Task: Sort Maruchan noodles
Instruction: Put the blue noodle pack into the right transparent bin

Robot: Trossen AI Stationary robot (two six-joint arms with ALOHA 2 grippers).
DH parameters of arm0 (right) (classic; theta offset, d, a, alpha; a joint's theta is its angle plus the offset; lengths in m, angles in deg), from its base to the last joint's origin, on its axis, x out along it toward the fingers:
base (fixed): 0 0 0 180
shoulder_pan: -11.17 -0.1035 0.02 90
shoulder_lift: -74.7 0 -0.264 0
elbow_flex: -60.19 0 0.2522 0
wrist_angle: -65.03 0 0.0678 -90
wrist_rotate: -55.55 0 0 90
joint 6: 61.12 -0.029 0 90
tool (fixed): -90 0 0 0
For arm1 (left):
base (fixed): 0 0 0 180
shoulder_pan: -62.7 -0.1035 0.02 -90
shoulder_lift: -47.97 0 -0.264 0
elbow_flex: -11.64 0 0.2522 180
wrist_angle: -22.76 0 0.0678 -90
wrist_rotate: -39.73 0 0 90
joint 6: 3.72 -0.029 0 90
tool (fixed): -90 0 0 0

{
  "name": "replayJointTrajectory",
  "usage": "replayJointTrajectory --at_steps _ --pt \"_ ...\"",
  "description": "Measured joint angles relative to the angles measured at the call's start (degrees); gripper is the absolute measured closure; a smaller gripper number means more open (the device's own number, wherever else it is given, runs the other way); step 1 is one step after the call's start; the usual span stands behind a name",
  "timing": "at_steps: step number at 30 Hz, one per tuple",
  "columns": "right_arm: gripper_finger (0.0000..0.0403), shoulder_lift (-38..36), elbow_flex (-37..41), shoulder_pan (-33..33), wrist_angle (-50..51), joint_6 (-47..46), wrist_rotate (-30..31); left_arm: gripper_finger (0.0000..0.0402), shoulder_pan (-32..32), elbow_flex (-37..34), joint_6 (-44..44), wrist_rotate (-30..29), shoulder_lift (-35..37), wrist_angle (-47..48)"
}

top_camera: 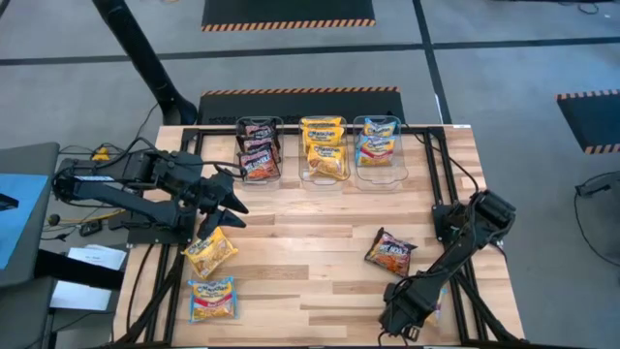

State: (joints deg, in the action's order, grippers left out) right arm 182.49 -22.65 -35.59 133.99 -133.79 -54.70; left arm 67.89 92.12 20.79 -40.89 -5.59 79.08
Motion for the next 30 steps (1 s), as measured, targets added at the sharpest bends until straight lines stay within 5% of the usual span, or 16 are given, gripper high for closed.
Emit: replayJointTrajectory --at_steps 11,30 --pt "0.0387 0.09 -0.08 1.88 -2.63 -2.44 -1.75 0.0205 0.0 0.0 -1.33 0.02 0.0 0.04" --pt "0.0401 0.59 -11.98 1.74 8.9 -5.67 -1.85 0.0205 0.0 0.0 -1.28 0.13 0.0 0.13"
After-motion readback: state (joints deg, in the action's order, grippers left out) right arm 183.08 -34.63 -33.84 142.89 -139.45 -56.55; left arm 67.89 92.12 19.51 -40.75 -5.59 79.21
